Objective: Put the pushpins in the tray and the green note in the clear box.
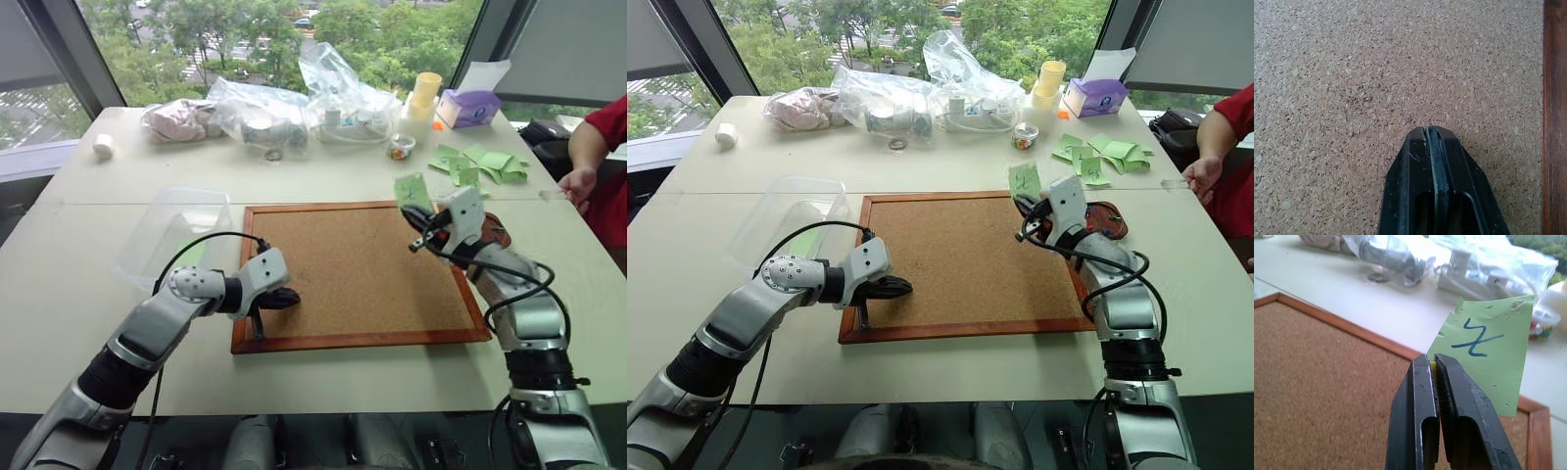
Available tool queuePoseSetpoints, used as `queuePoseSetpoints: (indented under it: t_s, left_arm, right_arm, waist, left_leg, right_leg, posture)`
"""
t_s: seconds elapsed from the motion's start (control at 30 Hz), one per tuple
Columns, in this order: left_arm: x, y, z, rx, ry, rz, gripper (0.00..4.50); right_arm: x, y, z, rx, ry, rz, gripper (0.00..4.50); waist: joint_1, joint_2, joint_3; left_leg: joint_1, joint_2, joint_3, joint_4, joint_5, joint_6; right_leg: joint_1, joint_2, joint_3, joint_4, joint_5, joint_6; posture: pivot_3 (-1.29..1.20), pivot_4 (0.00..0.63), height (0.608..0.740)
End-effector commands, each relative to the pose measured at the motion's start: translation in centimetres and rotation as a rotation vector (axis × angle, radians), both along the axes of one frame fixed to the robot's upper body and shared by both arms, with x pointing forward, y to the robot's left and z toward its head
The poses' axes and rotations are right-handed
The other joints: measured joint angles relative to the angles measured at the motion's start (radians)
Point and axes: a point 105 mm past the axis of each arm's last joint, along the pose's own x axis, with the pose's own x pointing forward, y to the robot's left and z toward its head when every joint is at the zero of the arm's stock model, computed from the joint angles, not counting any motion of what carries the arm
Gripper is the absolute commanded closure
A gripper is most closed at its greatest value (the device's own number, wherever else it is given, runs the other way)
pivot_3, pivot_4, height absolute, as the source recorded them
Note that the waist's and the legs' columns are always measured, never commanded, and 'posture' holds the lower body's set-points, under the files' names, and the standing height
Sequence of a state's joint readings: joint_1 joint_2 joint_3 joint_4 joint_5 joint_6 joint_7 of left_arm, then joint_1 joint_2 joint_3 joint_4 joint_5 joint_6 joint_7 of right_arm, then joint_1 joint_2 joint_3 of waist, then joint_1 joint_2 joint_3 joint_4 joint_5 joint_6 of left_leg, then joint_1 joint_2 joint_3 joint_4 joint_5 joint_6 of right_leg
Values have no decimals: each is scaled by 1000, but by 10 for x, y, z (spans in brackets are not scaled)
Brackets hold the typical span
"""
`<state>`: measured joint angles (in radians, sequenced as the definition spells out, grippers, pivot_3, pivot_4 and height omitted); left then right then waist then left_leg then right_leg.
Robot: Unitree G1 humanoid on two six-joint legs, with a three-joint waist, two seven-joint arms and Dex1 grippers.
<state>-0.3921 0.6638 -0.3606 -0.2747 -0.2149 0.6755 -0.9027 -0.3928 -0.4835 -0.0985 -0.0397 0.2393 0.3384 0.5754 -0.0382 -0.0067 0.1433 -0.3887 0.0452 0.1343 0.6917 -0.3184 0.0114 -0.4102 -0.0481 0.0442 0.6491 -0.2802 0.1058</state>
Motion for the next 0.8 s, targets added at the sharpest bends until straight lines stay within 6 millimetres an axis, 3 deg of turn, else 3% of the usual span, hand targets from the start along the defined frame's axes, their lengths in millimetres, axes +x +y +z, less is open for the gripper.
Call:
queuePoseSetpoints:
  t_s: [0.03,0.13,0.17,0.23,0.37,0.4,0.43,0.53,0.6,0.8]
  left_arm:
    - [-1,3,-14,-31,111,53,4500]
    - [2,-6,12,-202,152,66,4500]
    - [4,-7,26,-279,163,69,3824]
    - [6,-8,48,-395,177,65,3180]
    - [15,-5,86,-599,211,87,1242]
    - [21,-6,98,-660,220,93,481]
    - [24,-7,105,-698,228,97,233]
    - [46,-26,118,-839,303,156,69]
    - [49,-40,122,-886,354,137,69]
    - [69,-76,119,-928,419,145,69]
  right_arm:
    - [-12,9,25,-36,-53,92,4395]
    - [-19,12,29,-77,-50,139,4395]
    - [-20,12,32,-91,-53,149,4500]
    - [-23,12,35,-103,-57,159,4500]
    - [-25,14,40,-123,-65,182,4500]
    - [-26,15,43,-129,-69,192,4500]
    - [-27,17,44,-132,-72,198,4500]
    - [-30,23,51,-139,-92,224,4500]
    - [-30,25,54,-137,-97,228,4500]
    - [-32,30,58,-133,-109,235,4500]
  waist:
    - [1,0,0]
    - [12,0,1]
    - [17,-1,2]
    - [22,-4,4]
    - [24,-4,5]
    - [24,-4,5]
    - [24,-4,5]
    - [28,-5,6]
    - [25,-5,6]
    - [22,-6,7]
  left_leg:
    - [0,0,0,0,-1,1]
    - [0,-1,0,0,-2,4]
    - [-1,-1,0,0,-2,4]
    - [-3,-1,0,1,-2,4]
    - [-4,-1,-1,1,0,0]
    - [-4,-1,0,1,0,0]
    - [-4,-1,0,1,0,0]
    - [-4,-2,-1,2,0,0]
    - [-4,-2,-1,2,0,0]
    - [-5,-2,-1,1,0,0]
  right_leg:
    - [0,0,0,0,0,0]
    - [0,-1,0,0,0,0]
    - [0,-1,-1,-1,0,0]
    - [-2,-1,-1,0,0,0]
    - [-3,-1,-1,-1,2,3]
    - [-3,-1,-1,-1,2,3]
    - [-3,-1,-1,-1,2,3]
    - [-2,-1,-1,-1,2,3]
    - [-2,-1,-1,-2,2,4]
    - [-3,0,-1,-2,2,4]
  posture:
    - [0,150,728]
    - [0,150,728]
    - [0,150,728]
    - [0,150,728]
    - [0,150,728]
    - [0,150,728]
    - [0,150,728]
    - [0,150,728]
    - [0,150,728]
    - [0,150,728]
